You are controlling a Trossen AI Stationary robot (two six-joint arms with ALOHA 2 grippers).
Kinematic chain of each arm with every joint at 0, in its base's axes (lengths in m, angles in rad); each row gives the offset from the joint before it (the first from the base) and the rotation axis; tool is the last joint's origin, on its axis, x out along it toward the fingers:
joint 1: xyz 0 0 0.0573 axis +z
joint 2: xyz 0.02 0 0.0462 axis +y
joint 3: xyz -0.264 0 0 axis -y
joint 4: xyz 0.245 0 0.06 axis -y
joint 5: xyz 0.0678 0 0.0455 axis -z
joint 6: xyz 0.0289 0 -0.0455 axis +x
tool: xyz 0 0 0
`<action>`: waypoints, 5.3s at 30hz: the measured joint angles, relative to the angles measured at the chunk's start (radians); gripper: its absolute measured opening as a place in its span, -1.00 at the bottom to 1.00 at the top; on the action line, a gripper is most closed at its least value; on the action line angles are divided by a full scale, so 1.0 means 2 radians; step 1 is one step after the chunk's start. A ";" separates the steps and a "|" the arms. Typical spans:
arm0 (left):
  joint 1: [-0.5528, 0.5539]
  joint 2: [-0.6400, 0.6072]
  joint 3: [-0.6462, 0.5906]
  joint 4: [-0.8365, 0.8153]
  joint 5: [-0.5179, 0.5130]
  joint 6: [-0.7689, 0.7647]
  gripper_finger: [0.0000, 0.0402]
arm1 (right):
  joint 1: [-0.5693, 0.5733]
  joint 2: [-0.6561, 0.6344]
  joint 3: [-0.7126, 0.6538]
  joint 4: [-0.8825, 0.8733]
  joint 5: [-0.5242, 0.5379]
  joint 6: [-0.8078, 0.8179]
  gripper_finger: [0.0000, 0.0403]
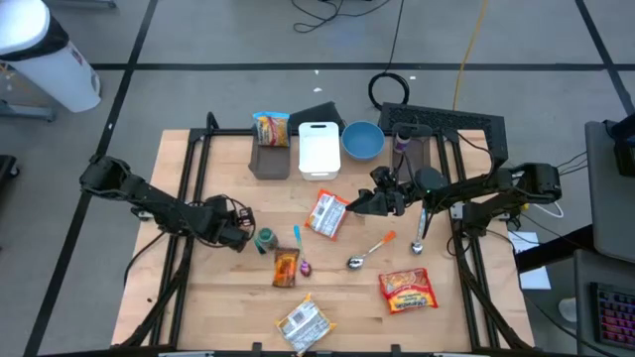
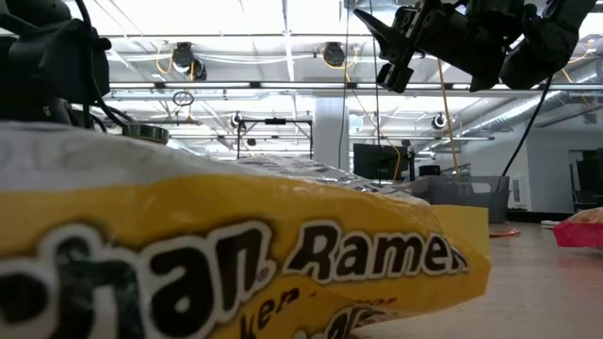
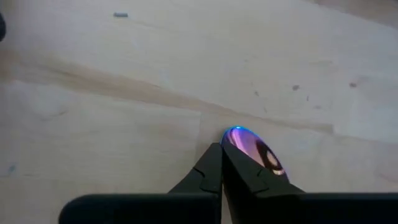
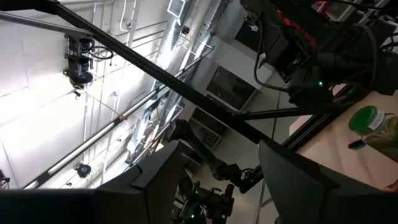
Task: Pick & Place Food Item
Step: Put the left blue spoon into the white bin
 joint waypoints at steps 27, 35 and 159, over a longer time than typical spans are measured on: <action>0.000 -0.103 -0.001 -0.036 0.005 0.078 -0.99 | 0.000 0.000 0.000 -0.012 0.014 -0.010 0.05; 0.001 -0.103 -0.001 -0.037 0.006 0.074 -0.92 | 0.000 0.000 0.000 -0.011 0.013 -0.011 0.05; 0.444 0.026 0.045 -0.047 0.462 0.888 0.17 | 0.001 0.000 0.000 -0.026 0.054 -0.035 0.05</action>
